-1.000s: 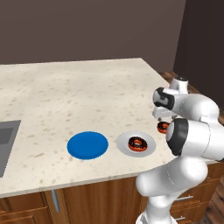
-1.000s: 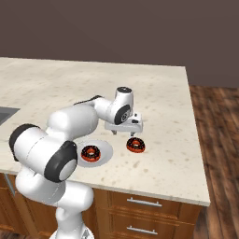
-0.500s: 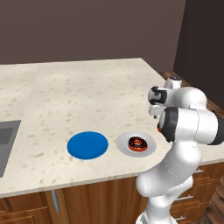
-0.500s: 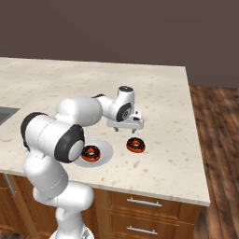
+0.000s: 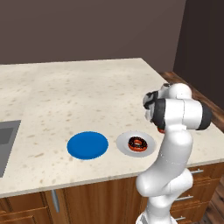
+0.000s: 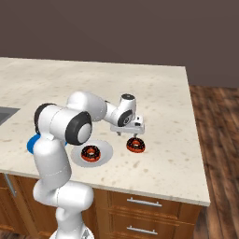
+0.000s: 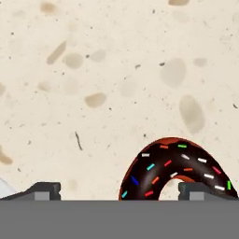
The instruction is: Place the pastries on the plates.
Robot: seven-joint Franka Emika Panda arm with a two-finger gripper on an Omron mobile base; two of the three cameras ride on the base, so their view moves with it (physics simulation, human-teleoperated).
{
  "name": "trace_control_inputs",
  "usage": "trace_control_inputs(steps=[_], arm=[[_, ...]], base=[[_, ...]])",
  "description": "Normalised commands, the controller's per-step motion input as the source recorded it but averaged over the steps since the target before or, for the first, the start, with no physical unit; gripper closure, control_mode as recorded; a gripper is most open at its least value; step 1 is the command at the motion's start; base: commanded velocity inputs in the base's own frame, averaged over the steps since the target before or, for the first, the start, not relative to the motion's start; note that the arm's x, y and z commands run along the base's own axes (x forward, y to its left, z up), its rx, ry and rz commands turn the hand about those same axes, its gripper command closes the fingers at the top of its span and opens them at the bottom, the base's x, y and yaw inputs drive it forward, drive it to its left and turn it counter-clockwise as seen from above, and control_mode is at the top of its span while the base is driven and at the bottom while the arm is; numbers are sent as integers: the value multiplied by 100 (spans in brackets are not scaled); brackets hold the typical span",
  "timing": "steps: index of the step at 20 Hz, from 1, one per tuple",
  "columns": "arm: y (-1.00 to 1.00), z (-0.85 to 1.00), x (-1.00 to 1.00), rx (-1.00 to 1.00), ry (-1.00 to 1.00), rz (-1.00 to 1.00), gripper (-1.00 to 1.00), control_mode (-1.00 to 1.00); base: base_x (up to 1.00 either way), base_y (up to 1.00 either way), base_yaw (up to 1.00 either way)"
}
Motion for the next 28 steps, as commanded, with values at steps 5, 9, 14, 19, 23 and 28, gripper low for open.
trace_control_inputs(steps=[5,9,14,19,23,28], arm=[[-24,-7,8,0,0,0,-100,-100],[-27,0,-4,0,0,0,-100,-100],[10,0,-1,0,0,0,-100,-100],[29,0,-20,0,1,0,-100,-100],[6,0,-25,0,0,0,-100,-100],[0,-2,-11,0,0,0,-100,-100]], base=[[0,0,0],[0,0,0],[0,0,0],[0,0,0],[0,0,0],[0,0,0]])
